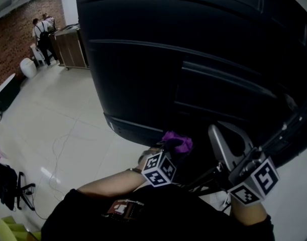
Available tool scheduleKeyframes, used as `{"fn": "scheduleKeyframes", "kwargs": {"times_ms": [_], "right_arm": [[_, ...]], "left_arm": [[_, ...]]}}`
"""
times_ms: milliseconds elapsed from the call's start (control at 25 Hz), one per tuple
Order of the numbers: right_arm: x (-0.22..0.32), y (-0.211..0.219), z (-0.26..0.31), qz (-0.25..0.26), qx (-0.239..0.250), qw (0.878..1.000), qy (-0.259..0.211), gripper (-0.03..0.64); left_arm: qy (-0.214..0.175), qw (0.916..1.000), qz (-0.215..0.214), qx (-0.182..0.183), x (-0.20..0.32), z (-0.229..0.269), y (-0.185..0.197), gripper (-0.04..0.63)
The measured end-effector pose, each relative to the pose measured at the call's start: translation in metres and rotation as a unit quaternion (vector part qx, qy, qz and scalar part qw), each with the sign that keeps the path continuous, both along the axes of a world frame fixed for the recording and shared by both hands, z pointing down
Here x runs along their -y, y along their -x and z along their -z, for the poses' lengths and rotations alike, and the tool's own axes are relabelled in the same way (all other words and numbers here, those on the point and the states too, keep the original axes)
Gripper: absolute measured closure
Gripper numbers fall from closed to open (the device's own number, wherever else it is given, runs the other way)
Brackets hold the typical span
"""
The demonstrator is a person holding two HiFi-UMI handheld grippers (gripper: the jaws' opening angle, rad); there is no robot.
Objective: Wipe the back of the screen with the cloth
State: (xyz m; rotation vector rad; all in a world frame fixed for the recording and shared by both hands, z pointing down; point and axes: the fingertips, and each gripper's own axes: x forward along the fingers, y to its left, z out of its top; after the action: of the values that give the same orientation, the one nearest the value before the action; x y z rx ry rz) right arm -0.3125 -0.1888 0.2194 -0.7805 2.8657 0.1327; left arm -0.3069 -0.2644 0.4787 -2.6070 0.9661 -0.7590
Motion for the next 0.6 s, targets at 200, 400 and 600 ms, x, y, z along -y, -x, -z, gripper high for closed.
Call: {"fn": "scheduleKeyframes", "kwargs": {"times_ms": [200,400,600], "right_arm": [[-0.009,0.000,-0.008,0.025,0.005,1.000,-0.009,0.611],[-0.051,0.007,0.009,0.052,0.006,0.998,-0.026,0.611],[-0.071,-0.008,0.027,0.078,0.006,0.996,-0.040,0.611]], "left_arm": [[0.008,0.9966,-0.025,-0.078,-0.010,0.020,0.020,0.488],[-0.001,0.9848,-0.047,-0.167,-0.047,0.077,0.064,0.488],[0.017,0.9725,-0.014,-0.232,-0.070,0.122,0.089,0.488]]}}
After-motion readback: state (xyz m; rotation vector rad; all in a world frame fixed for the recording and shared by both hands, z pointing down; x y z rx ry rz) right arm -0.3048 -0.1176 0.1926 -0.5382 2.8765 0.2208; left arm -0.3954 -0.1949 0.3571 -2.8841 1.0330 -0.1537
